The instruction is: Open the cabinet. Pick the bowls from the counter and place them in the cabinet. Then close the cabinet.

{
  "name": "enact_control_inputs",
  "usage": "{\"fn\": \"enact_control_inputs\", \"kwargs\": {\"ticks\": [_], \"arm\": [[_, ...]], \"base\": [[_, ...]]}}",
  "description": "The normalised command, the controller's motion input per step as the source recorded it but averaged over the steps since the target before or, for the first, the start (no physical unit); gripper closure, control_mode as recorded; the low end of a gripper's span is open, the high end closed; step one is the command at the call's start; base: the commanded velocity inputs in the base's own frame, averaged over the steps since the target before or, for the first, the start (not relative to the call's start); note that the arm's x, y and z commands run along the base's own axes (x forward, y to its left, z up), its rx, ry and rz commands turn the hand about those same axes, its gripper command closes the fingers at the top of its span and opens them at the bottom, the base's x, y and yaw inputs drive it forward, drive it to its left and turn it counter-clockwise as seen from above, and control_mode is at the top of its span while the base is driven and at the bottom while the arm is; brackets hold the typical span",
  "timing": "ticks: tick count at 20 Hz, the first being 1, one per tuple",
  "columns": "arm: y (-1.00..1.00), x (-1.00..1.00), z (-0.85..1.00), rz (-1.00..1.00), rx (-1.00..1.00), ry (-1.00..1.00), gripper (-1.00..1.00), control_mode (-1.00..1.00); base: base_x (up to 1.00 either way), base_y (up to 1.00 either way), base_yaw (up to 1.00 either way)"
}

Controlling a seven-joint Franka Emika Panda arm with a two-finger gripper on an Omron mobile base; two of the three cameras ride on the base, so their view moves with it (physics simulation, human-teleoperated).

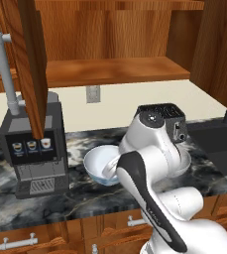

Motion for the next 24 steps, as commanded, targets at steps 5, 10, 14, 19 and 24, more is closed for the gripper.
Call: {"fn": "enact_control_inputs", "kwargs": {"ticks": [5, 10, 14, 19, 24], "arm": [[0.12, 0.13, -0.21, 0.10, 0.00, 0.01, -1.00, -1.00], [0.12, 0.11, -0.24, 0.11, 0.00, 0.02, -1.00, -1.00], [0.11, 0.12, -0.27, 0.09, -0.01, 0.01, -1.00, -1.00], [0.10, 0.13, -0.24, 0.01, -0.05, 0.00, -1.00, -1.00], [0.05, 0.09, -0.18, 0.00, -0.08, 0.00, -1.00, -1.00]], "base": [[0.00, 0.00, 0.00], [0.00, 0.00, 0.00], [0.00, 0.00, 0.00], [0.00, 0.00, 0.00], [0.00, 0.00, 0.00]]}}
